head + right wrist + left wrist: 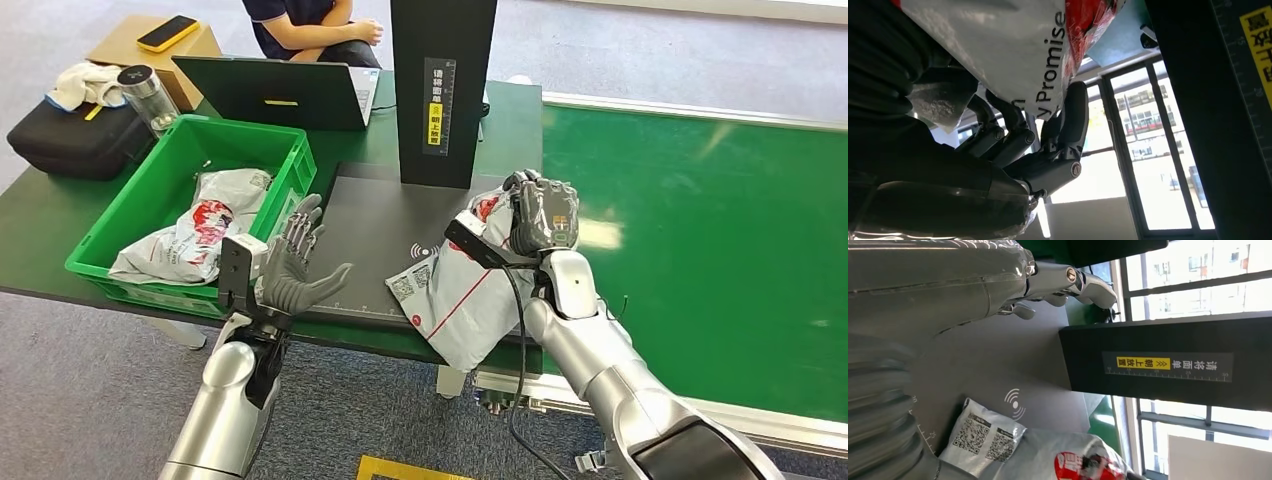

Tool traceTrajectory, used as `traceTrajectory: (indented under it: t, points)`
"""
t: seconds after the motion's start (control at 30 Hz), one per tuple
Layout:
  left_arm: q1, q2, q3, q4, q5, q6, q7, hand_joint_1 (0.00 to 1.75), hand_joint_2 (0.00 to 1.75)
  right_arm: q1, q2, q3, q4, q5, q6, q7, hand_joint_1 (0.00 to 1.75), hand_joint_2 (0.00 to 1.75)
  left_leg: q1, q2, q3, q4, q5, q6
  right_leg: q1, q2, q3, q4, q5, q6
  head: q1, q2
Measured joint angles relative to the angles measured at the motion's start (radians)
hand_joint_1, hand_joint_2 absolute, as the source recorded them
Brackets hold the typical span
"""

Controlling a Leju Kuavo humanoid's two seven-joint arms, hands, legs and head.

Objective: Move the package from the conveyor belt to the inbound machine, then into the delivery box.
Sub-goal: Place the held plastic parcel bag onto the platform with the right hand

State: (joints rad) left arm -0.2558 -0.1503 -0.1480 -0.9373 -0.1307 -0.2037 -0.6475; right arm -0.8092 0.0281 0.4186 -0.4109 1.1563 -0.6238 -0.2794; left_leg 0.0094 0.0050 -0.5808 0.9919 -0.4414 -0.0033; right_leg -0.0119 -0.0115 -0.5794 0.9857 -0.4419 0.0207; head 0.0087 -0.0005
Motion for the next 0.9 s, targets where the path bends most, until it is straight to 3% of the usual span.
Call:
traceTrajectory:
  t: [0.27,0.47,0.77,0.9]
  points:
    - [-0.011,0.000,-0.007,0.013,0.007,0.011,-0.005,0.00,1.75,-0.042,0.026,0.018,0.060,0.001,0.138,0.099,0.00,1.75,0.000,0.000,0.000,0.000,0.000,0.000,0.000,0.000,0.000,0.000,0.000,0.000,0.000,0.000]
    - [-0.019,0.000,-0.007,0.022,0.010,0.013,-0.004,0.00,1.75,-0.048,0.029,0.008,0.074,-0.055,0.214,0.128,0.00,1.75,0.000,0.000,0.000,0.000,0.000,0.000,0.000,0.000,0.000,0.000,0.000,0.000,0.000,0.000]
    - [-0.033,0.000,-0.007,0.033,0.008,0.015,0.004,0.00,1.75,-0.040,0.029,-0.108,0.076,-0.256,0.254,-0.016,0.00,1.75,0.000,0.000,0.000,0.000,0.000,0.000,0.000,0.000,0.000,0.000,0.000,0.000,0.000,0.000]
    - [-0.036,0.000,-0.007,0.036,0.007,0.015,0.004,0.00,1.75,-0.024,0.029,-0.169,0.076,-0.347,0.291,-0.078,0.00,0.00,0.000,0.000,0.000,0.000,0.000,0.000,0.000,0.000,0.000,0.000,0.000,0.000,0.000,0.000]
